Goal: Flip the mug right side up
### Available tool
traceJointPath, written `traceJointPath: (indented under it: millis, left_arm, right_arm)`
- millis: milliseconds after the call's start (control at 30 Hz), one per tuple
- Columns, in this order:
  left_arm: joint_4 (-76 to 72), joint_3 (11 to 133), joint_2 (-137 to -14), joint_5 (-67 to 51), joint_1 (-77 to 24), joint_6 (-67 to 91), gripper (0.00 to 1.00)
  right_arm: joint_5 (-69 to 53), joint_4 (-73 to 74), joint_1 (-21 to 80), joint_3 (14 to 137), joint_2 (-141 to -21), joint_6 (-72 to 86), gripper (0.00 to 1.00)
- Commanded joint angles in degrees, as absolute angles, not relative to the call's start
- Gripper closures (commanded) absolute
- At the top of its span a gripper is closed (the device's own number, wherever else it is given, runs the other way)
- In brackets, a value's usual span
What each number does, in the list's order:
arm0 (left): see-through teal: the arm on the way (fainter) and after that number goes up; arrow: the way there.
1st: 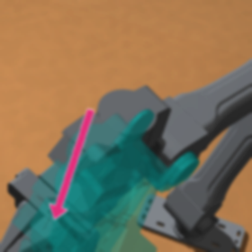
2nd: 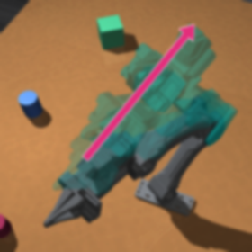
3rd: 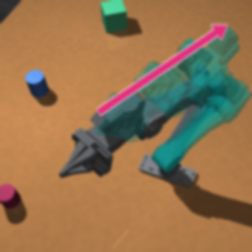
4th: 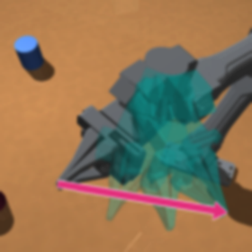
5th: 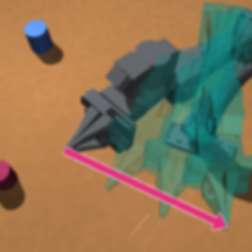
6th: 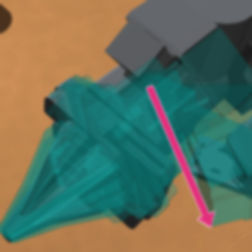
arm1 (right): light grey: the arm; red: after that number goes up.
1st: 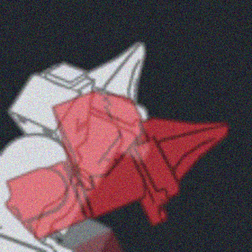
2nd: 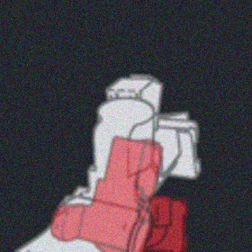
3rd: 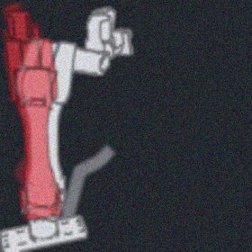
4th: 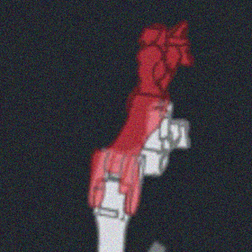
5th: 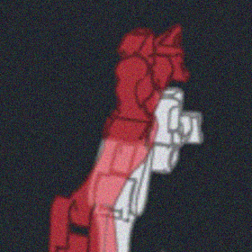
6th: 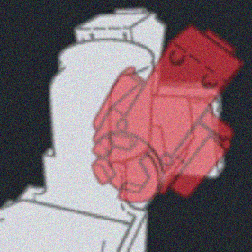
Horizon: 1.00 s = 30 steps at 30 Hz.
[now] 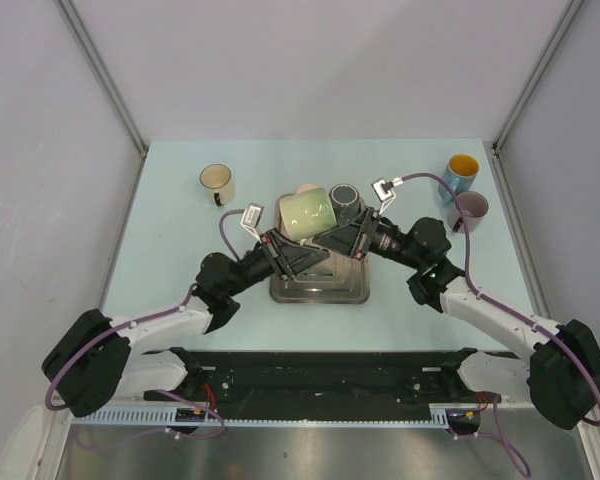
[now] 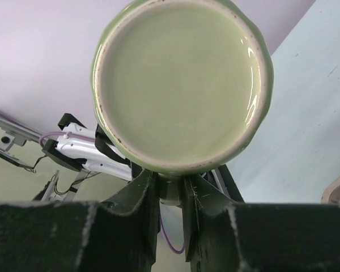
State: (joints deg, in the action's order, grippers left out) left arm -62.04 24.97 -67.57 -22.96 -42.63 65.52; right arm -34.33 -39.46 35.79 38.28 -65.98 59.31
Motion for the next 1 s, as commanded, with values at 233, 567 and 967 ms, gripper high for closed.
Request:
traceJointPath:
  millis: [233,567,967]
  left_arm:
    - [-68.0,28.7,-67.7,-23.7,-42.9,66.2,1.0]
    - [-64.7,28.1,-66.2,-23.5,-42.8,63.4,1.0]
    - [-60.8,25.9,-62.6,-21.0,-42.9,59.4,1.0]
  right_arm:
    - [-36.7,-41.0,37.9,39.6,-64.5,56.2,1.0]
    - [-34.5,-29.6,39.0,41.5,-61.3,47.6,1.0]
    - [-33.7,-23.2,39.2,45.8,-59.4,43.6,0.66]
